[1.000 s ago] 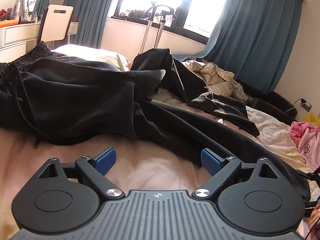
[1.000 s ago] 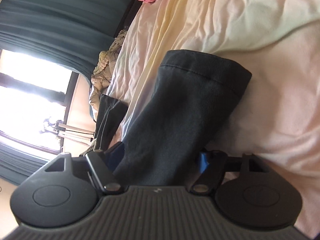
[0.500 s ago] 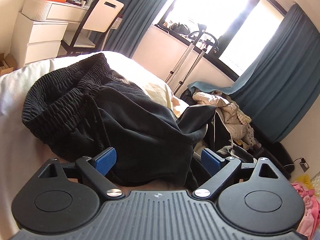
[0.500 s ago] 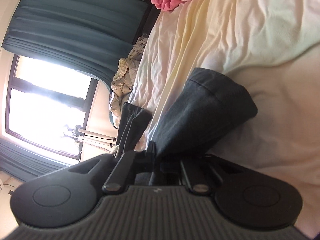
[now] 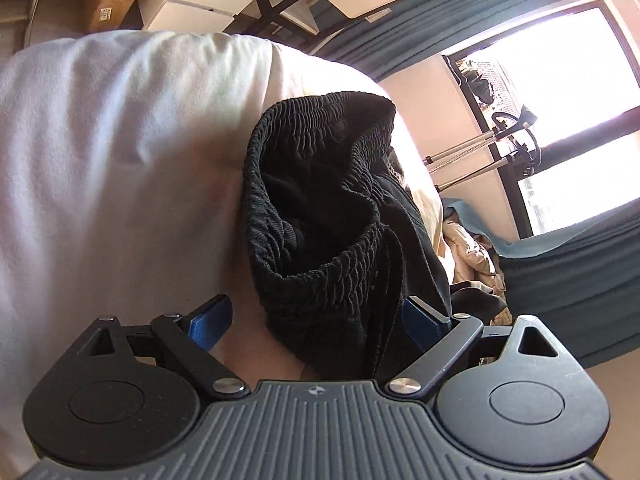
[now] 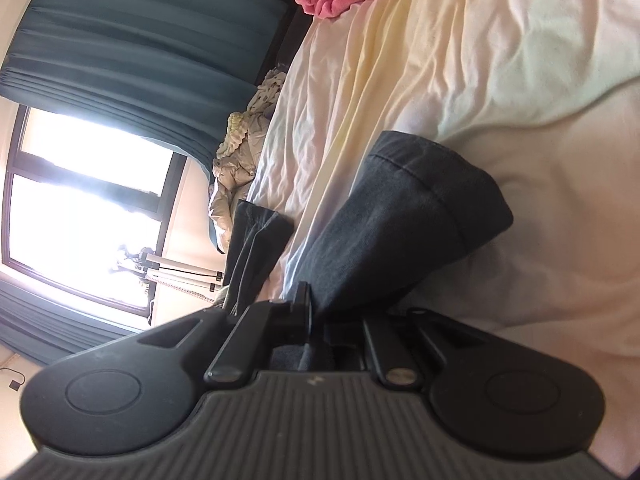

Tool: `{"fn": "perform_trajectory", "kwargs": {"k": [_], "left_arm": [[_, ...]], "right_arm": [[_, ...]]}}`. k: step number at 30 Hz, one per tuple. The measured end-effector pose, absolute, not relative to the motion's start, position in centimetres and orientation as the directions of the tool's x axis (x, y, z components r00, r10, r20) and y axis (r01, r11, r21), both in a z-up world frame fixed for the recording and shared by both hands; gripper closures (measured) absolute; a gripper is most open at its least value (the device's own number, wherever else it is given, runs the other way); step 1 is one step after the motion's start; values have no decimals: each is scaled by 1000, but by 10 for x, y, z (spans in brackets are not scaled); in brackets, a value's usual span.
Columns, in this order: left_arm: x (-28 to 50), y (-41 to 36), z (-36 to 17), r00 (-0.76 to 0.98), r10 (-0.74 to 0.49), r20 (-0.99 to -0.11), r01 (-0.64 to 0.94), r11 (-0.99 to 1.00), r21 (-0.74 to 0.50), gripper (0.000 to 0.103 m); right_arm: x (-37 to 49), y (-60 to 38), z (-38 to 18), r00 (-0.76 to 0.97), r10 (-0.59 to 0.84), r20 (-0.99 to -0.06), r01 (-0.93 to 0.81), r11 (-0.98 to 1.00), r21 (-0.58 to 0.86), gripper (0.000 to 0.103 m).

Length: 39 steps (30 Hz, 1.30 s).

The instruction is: Fold clothes

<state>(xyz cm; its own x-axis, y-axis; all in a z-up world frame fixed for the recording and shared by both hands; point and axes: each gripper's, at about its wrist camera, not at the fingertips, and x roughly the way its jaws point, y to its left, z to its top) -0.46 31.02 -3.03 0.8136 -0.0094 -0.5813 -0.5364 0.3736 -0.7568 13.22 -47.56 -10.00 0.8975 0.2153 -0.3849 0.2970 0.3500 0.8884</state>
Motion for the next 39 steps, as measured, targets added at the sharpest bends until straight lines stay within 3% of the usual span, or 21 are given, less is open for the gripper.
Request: {"fn": "perform_trajectory", "kwargs": {"k": [4,7,9,10,11,14,16,24,29,31,34,39], "left_arm": [[14,310,-54,829,-43,-557,-523,293,-801,11],[26,316,-61,798,61,-600,-587,302,-751,13],[34,321,-60,797,87,-597,-590,318,-742,22],[37,322,-57,797,96,-596,-588,344,-732,29],[41,320,-50,791,118,-601,-592,397,-701,45],[48,310,-25,773,151,-616,-606,463,-647,79],[51,306,-8,773,161,-614,-606,477,-637,84],[45,301,83,866,177,-468,-489,499,-716,89],[46,332,110,881,207,-426,-472,448,-759,89],[57,341,107,875,217,-433,-484,444,-754,89],[84,346,85,837,228,-497,-542,466,-699,88],[107,342,32,756,247,-606,-646,426,-633,87]], "right_arm": [[135,-474,-103,895,208,-393,304,359,882,94],[138,-473,-108,893,209,-399,313,351,883,94],[141,-472,-113,888,206,-410,322,356,877,94],[142,-472,-115,887,203,-415,329,353,876,94],[141,-471,-119,888,200,-415,334,342,878,95],[136,-471,-124,901,183,-393,329,299,896,99],[131,-465,-114,908,142,-393,327,344,880,100],[89,-450,-49,968,-37,-249,237,461,855,100],[75,-461,0,978,-148,-146,204,545,813,100],[91,-475,16,976,-156,-154,217,591,777,100],[135,-497,8,960,-119,-255,274,608,745,99],[199,-511,-79,859,3,-513,400,623,672,87]]}}
